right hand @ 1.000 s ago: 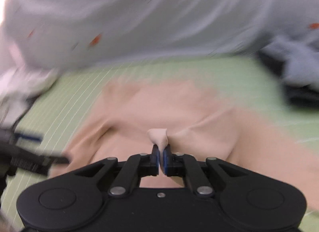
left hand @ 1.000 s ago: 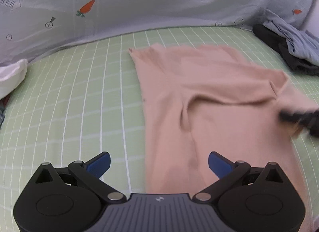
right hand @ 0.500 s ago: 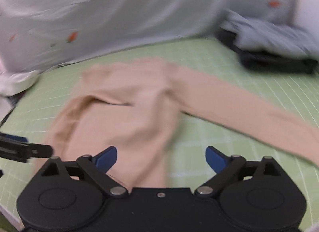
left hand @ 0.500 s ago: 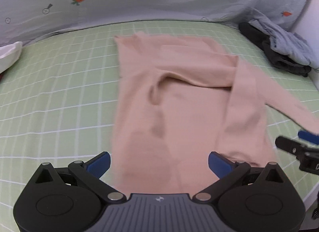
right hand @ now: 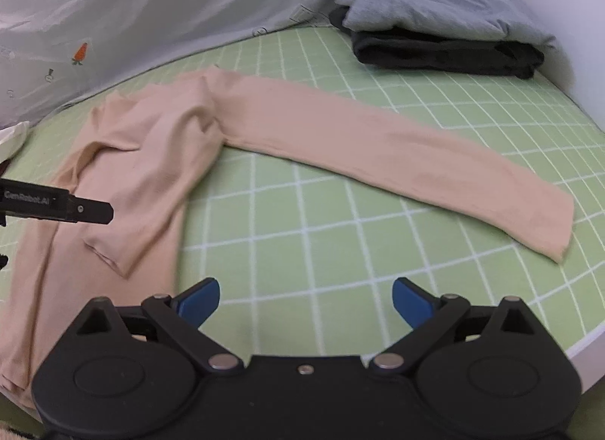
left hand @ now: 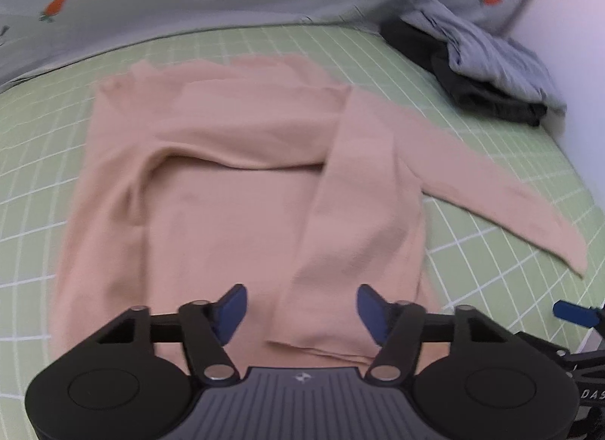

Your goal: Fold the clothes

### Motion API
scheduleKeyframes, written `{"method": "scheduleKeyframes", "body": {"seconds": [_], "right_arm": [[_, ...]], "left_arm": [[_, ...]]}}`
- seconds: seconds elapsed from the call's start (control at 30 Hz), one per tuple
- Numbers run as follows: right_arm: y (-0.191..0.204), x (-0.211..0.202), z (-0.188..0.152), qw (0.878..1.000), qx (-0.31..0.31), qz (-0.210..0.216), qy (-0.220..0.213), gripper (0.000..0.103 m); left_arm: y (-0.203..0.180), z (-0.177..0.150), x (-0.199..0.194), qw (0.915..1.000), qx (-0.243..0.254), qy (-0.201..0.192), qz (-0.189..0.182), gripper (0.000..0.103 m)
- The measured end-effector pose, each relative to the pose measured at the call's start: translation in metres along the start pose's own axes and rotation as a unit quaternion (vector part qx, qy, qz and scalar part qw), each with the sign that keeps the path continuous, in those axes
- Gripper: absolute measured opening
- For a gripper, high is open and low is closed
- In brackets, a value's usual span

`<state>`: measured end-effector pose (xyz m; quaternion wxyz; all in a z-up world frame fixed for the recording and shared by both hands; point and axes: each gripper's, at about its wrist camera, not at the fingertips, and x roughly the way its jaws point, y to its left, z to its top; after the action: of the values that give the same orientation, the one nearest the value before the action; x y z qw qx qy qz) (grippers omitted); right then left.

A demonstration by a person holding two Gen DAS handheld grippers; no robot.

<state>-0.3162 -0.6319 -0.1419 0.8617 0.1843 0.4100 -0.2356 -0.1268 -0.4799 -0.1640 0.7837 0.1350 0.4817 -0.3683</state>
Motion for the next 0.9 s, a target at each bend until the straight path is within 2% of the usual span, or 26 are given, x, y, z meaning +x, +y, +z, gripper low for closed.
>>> {"method": "scheduleKeyframes", "body": {"seconds": [0.07, 0.1, 0.17, 0.2, 0.23, 0.37, 0.57, 0.73, 0.9], "right_arm": [[-0.008, 0.0, -0.001, 1.0, 0.002, -0.001, 0.004, 0.099], [-0.011, 0.0, -0.001, 1.0, 0.002, -0.002, 0.006, 0.099], [-0.017, 0.0, -0.002, 1.0, 0.004, -0.004, 0.008, 0.099], [-0.02, 0.0, -0.003, 1.0, 0.005, -0.005, 0.01, 0.099], [-0.022, 0.001, -0.003, 1.0, 0.006, -0.007, 0.01, 0.099], [-0.028, 0.002, -0.002, 1.0, 0.013, -0.008, 0.009, 0.099], [-0.017, 0.004, -0.001, 1.0, -0.003, 0.004, 0.01, 0.099], [0.005, 0.007, -0.005, 0.999, -0.022, 0.02, 0.016, 0.1], [0.03, 0.008, -0.009, 0.998, -0.052, 0.029, 0.02, 0.101]], "left_arm": [[-0.006, -0.002, 0.005, 1.0, 0.004, 0.003, 0.003, 0.054], [-0.009, -0.002, 0.006, 0.9999, 0.008, -0.001, 0.008, 0.049], [-0.013, -0.003, 0.007, 0.9994, 0.018, -0.006, 0.027, 0.031], [-0.012, -0.003, 0.006, 0.9994, 0.017, -0.008, 0.031, 0.016], [-0.01, -0.002, 0.005, 0.9995, 0.01, -0.008, 0.029, 0.007], [-0.002, -0.003, -0.007, 0.9992, -0.029, -0.018, 0.018, 0.004], [0.002, -0.014, -0.05, 0.9956, -0.078, -0.052, -0.011, 0.004], [0.011, -0.03, -0.084, 0.9908, -0.112, -0.074, -0.016, 0.004], [0.037, -0.054, -0.107, 0.9841, -0.155, -0.085, -0.01, 0.003]]}}
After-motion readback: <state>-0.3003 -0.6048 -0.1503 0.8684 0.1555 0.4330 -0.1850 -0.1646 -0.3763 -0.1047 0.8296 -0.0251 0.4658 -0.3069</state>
